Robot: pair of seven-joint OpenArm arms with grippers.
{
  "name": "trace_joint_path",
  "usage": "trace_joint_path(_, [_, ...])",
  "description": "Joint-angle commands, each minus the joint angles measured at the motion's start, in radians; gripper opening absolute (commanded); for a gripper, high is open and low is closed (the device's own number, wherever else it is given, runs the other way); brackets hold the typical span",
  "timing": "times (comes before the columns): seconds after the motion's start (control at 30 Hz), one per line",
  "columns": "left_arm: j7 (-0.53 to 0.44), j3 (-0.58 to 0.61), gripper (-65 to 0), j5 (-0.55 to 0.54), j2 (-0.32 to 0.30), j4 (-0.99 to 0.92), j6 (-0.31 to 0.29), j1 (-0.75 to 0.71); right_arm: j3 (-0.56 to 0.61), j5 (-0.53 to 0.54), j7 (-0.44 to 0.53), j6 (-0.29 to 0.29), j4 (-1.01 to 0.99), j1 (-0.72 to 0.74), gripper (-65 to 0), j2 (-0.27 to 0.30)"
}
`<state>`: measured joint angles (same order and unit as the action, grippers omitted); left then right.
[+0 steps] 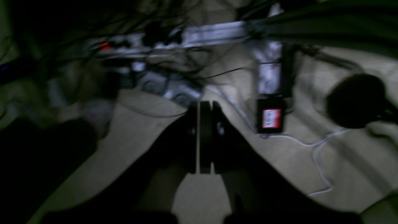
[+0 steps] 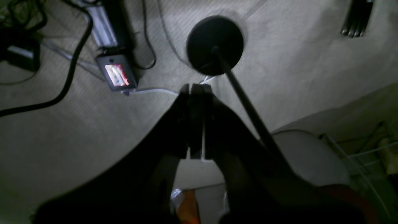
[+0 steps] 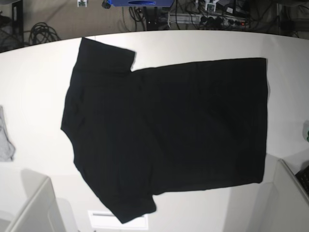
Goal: Fold the T-shirt properly
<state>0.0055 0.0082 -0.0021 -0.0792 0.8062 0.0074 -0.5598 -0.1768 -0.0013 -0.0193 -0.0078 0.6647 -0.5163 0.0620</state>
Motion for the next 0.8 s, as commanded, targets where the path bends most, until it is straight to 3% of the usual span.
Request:
trace_joint_path(0.0, [-0.014,0.000,-65.0,0.001,-0.011,0.040,-0.001,-0.032,-0.008,0.002,0.005,0.001,0.022,-0.026,-65.0,-0.001])
trace_joint_path(0.33, [-0.012,-0.011,-65.0,0.001,-0.081,0.471,0.003,-0.293,-0.145,0.004,-0.003,0.001,0.422,-0.244,-65.0,-0.035])
trace_joint_path(0.5, [-0.011,-0.012,-65.0,0.001,-0.100,0.703,0.003,-0.437,-0.172,0.004,-0.147,0.001,0.702,-0.357,-65.0,-0.041])
trace_joint_path(0.77, [-0.011,-0.132,-65.0,0.001,-0.092,1.114,0.003,-0.672,-0.198,0.002,-0.236,0.001,1.122,-0.491,-65.0,-0.116])
